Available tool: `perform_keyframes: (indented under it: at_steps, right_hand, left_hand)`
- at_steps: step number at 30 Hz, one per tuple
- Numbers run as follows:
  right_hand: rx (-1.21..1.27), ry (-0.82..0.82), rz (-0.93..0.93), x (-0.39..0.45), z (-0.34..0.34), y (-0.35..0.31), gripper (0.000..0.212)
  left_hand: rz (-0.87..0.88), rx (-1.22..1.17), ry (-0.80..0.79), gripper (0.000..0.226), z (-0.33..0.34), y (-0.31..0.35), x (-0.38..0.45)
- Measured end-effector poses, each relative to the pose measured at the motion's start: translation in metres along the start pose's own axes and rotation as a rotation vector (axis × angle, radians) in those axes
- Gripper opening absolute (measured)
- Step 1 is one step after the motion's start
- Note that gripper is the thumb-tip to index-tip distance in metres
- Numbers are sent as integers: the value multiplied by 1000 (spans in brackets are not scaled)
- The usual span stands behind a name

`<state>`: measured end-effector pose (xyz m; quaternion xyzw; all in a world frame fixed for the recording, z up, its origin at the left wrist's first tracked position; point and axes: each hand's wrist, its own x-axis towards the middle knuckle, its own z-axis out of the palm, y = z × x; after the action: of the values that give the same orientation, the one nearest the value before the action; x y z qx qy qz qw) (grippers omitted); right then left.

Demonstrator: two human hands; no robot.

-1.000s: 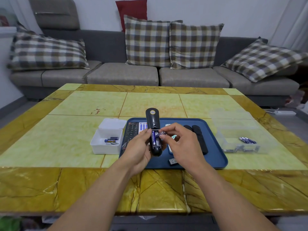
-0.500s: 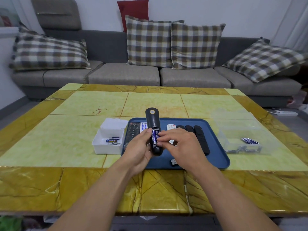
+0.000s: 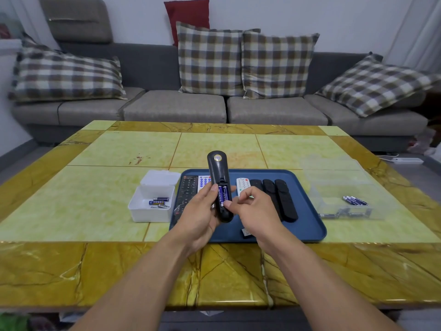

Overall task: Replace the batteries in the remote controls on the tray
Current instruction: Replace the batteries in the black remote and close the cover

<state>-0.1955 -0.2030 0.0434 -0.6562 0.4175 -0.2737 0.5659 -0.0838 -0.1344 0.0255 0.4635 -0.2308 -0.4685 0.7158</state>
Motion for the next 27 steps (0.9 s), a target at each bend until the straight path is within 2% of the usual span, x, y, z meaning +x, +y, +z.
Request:
perform_keyframes:
  at_steps: [3, 8, 10, 13, 15, 18, 22, 27]
  right_hand:
    - [-18, 10, 1, 2, 3, 2, 24]
    - [-171, 25, -146, 5, -5, 7, 14]
    - [-405, 35, -167, 10, -22, 9, 9]
    - [-865, -37, -73, 19, -50, 13, 14]
    - [-1001, -98, -10, 20, -57, 15, 17]
    - [-1090, -145, -14, 17, -54, 18, 29]
    - [-1171, -166, 23, 18, -50, 19, 36]
    - [-1137, -126, 0, 18, -48, 17, 17]
  left_hand:
    - [-14, -13, 14, 33, -1, -1, 2]
    - [-20, -24, 76, 32, -3, -1, 4]
    - [-31, -62, 131, 32, -8, -1, 5]
    - [-89, -134, 178, 35, -13, 2, 7]
    - [-133, -183, 166, 35, -15, 3, 7]
    - [-140, -150, 148, 28, -13, 1, 8]
    - [-115, -51, 138, 30, -9, -2, 8]
    - [-86, 0, 139, 30, -13, -3, 8]
